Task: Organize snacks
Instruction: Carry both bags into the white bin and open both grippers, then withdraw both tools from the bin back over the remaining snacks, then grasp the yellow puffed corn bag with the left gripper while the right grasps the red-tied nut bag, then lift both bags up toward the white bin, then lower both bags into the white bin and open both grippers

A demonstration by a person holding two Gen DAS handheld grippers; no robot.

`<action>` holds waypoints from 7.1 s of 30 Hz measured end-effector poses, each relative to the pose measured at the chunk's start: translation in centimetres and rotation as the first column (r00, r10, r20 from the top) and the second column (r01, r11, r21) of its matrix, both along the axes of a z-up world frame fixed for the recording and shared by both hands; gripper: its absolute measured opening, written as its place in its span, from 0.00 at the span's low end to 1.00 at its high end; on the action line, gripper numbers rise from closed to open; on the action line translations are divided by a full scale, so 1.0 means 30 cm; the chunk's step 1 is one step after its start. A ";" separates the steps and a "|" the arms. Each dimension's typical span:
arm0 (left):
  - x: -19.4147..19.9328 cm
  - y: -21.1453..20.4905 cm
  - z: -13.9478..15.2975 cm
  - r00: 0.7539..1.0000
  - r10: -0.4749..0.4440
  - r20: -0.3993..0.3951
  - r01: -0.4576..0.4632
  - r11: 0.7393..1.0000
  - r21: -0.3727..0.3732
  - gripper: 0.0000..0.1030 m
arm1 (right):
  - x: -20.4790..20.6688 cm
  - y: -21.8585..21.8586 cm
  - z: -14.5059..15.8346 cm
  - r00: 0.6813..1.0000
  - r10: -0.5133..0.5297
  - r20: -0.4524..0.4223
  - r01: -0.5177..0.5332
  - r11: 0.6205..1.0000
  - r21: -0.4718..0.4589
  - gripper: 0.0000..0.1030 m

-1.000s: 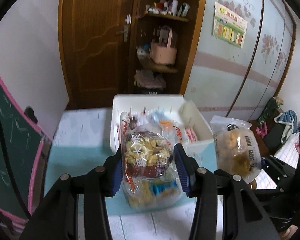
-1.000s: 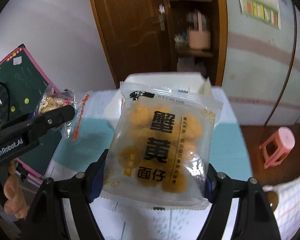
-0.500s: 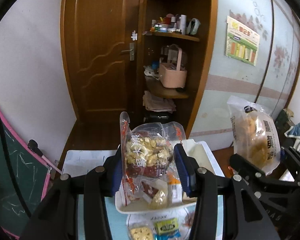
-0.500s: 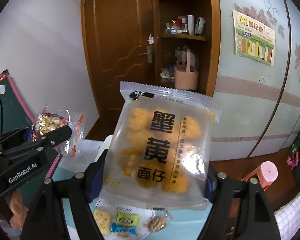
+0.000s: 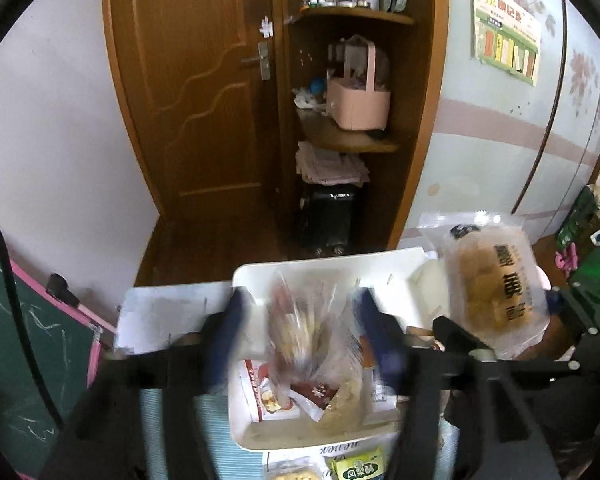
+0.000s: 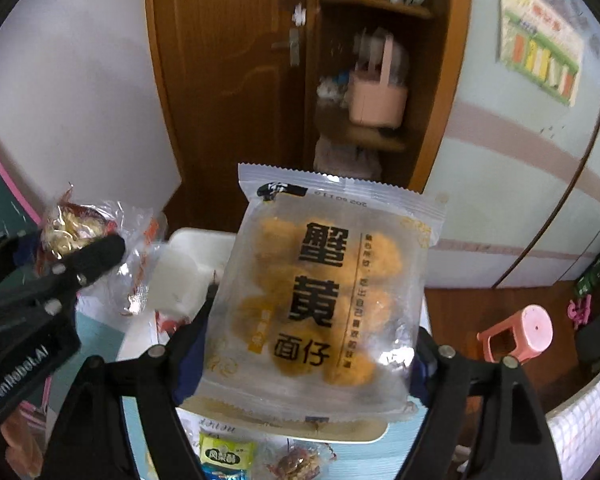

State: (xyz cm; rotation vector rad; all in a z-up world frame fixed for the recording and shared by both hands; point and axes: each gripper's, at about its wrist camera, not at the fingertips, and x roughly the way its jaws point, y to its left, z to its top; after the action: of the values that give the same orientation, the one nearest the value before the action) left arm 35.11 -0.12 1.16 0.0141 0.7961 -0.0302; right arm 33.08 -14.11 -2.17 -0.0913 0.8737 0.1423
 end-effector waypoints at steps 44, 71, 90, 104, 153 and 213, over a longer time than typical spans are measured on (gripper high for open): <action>-0.653 0.014 0.204 0.982 -0.095 0.163 0.080 0.992 0.097 0.90 | -0.499 -0.125 0.170 0.998 -0.014 0.053 0.010 0.996 0.085 0.96; -0.645 0.138 -0.246 0.999 0.008 0.033 -0.012 0.994 0.109 0.95 | -0.571 -0.198 -0.147 0.998 -0.051 -0.041 0.054 0.997 0.062 0.82; -0.525 0.054 -0.736 0.964 0.131 -0.231 -0.147 0.988 -0.051 0.95 | -0.407 -0.200 -0.551 0.958 -0.144 -0.247 0.205 0.949 0.240 0.75; -0.495 0.099 -0.804 0.943 0.210 -0.259 -0.234 0.970 -0.063 0.95 | -0.368 -0.113 -0.635 0.964 -0.166 -0.206 0.199 0.968 0.154 0.65; -0.453 0.019 0.197 0.974 0.024 0.223 -0.031 0.999 0.028 0.56 | -0.518 -0.068 0.300 0.935 0.007 0.356 -0.052 0.992 0.115 0.43; -0.352 0.078 -0.056 0.999 -0.006 0.036 0.003 0.995 0.100 0.94 | -0.262 -0.073 0.031 0.999 -0.023 0.032 0.018 0.991 0.132 0.57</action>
State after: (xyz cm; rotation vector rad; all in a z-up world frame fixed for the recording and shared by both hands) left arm 24.54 2.22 -0.53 0.1112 0.7607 0.0059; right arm 25.22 -16.30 -1.23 0.0380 0.8290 0.1782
